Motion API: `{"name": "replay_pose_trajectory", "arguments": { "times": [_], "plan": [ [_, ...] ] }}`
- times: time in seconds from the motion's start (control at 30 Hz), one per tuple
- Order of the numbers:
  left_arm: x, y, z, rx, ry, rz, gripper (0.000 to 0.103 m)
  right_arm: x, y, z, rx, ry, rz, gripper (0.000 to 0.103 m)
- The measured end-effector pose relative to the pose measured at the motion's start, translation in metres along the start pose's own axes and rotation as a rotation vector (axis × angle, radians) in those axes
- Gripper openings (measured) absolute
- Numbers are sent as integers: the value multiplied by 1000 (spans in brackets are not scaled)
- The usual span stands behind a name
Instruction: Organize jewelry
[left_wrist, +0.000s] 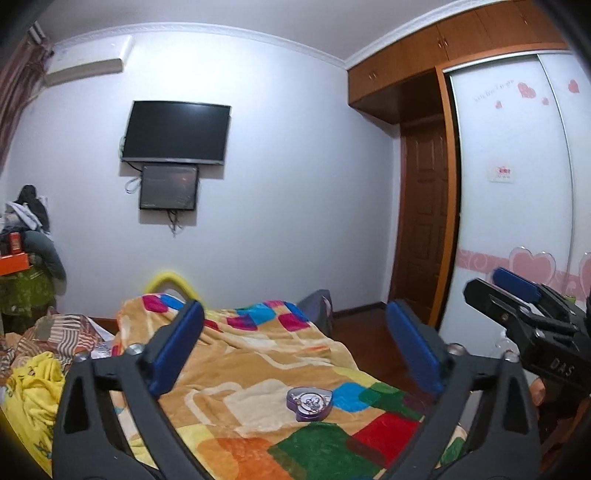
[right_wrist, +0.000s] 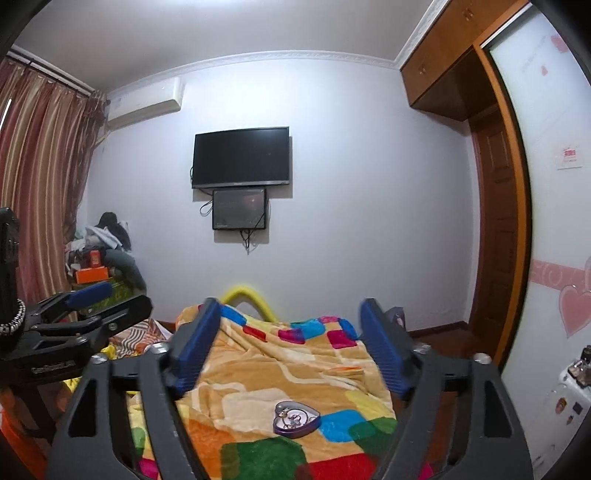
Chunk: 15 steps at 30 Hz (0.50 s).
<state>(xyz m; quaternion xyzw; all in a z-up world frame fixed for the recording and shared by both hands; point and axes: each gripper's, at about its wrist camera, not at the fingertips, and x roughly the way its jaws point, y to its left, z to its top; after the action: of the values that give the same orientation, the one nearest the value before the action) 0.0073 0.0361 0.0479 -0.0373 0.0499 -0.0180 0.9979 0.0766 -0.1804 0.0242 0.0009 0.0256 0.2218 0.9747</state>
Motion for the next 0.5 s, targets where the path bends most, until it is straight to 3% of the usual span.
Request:
{"name": "replay_pose_trajectory", "arguments": {
  "times": [0.17,0.5],
  "plan": [
    [-10,-3,-5,0,9,13,102,-10,4,-1,-9,-28,-46,102],
    [-9,-4,-13,-1,34,21,102,-21,0,-9,-5,-8,-42,102]
  ]
}}
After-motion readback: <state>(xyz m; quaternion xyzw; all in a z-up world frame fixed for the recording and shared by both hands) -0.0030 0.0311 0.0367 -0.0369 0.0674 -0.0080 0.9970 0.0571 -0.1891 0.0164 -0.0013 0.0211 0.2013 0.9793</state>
